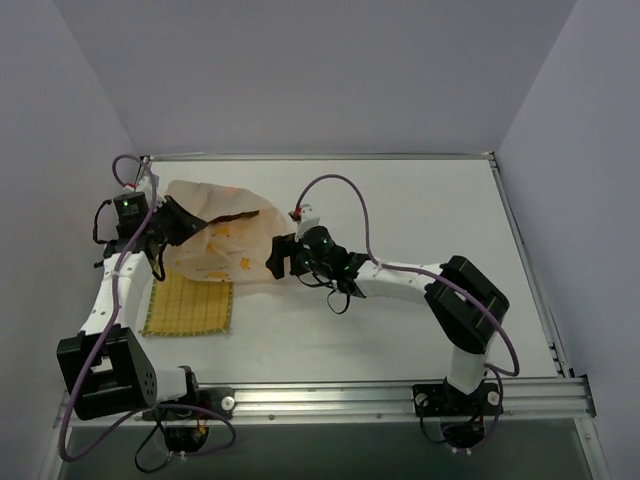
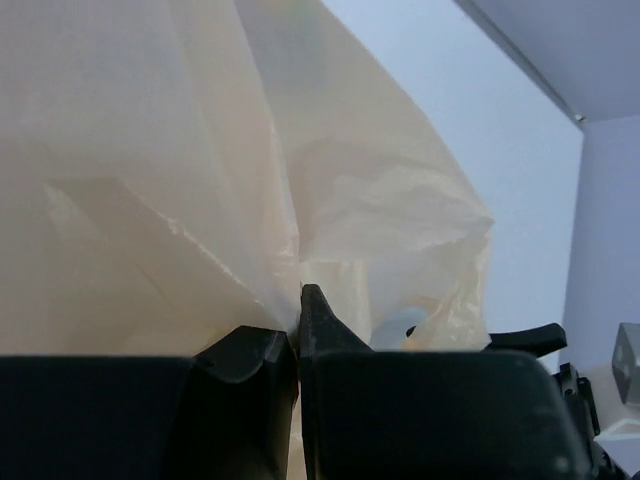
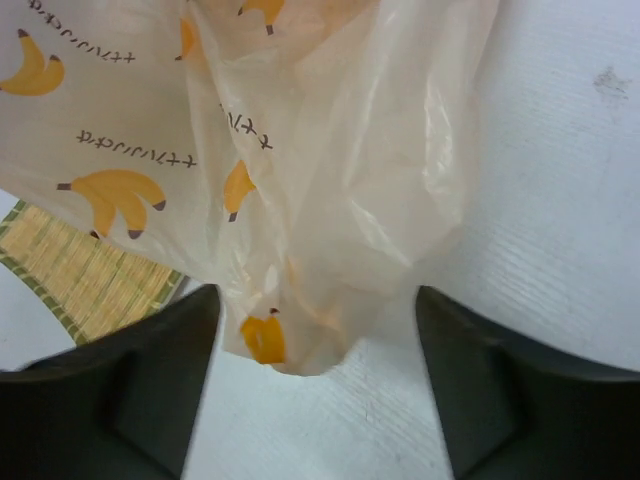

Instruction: Take the fake fruits out of the plastic bag

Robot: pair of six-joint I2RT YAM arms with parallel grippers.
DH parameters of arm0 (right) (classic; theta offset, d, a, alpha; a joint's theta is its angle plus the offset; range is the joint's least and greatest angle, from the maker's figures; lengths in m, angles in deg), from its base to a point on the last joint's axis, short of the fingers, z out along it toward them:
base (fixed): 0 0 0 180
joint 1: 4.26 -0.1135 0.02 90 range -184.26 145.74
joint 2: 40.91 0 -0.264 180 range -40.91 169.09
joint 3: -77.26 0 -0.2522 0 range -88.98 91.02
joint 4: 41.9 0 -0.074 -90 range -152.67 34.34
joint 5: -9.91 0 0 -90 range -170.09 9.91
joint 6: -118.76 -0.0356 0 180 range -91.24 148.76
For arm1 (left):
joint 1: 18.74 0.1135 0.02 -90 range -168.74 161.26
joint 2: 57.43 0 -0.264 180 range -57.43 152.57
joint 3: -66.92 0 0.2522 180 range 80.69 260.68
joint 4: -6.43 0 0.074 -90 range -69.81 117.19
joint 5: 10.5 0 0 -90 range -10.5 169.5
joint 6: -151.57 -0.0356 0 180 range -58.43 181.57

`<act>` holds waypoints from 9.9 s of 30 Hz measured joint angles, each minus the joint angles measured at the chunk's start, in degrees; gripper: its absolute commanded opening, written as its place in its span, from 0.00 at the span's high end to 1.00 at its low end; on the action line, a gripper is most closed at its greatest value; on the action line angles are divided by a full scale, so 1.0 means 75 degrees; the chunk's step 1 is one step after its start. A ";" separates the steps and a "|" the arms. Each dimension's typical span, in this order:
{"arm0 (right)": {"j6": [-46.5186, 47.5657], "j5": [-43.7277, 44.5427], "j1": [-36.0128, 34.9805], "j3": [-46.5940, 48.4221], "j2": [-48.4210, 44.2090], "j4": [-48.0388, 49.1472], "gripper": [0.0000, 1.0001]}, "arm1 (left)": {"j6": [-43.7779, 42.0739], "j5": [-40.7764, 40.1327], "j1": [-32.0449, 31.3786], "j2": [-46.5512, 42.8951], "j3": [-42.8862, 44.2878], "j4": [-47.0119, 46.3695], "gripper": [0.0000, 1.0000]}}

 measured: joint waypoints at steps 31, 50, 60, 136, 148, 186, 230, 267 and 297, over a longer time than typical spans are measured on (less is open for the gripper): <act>0.2291 -0.1338 -0.0085 0.4651 0.2894 -0.0653 0.83 | 0.2792 0.0079 0.0256 -0.0271 -0.0356 -0.2789 0.98; 0.3733 -0.0181 0.0463 0.8276 0.5898 -0.0694 0.00 | 0.2538 -0.0163 -0.0035 -0.0204 -0.0356 -0.2567 0.98; 0.4199 0.0102 0.0452 1.0523 0.7836 -0.0930 0.15 | 0.2285 -0.0793 -0.0274 -0.0204 -0.0356 -0.2072 0.98; -0.3439 -0.3614 0.1370 0.2253 0.1093 0.4360 0.00 | 0.1078 -0.2524 -0.0726 -0.0408 -0.0245 -0.1478 0.97; 0.1515 0.0705 0.0866 0.1964 -0.0356 -0.0994 0.00 | 0.0373 -0.2693 -0.0778 -0.0976 0.0230 -0.0822 0.68; 0.2186 0.0562 0.1134 0.1451 -0.0787 -0.1868 0.13 | -0.0047 -0.6650 -0.5289 0.0577 0.0210 -0.0035 0.70; -0.0108 -0.2165 0.0571 0.1058 0.0662 0.1008 1.00 | 0.2192 -0.4371 -0.2594 0.5796 0.1714 -0.5240 0.16; -0.0399 -0.3002 0.1303 0.1070 0.0385 0.1116 1.00 | 0.2363 -0.5339 -0.2550 0.5843 0.2833 -0.4639 0.30; -0.0656 -0.3378 0.1326 0.1416 0.1037 0.1504 1.00 | 0.1731 -0.6496 -0.2699 0.7845 0.5394 -0.3698 0.69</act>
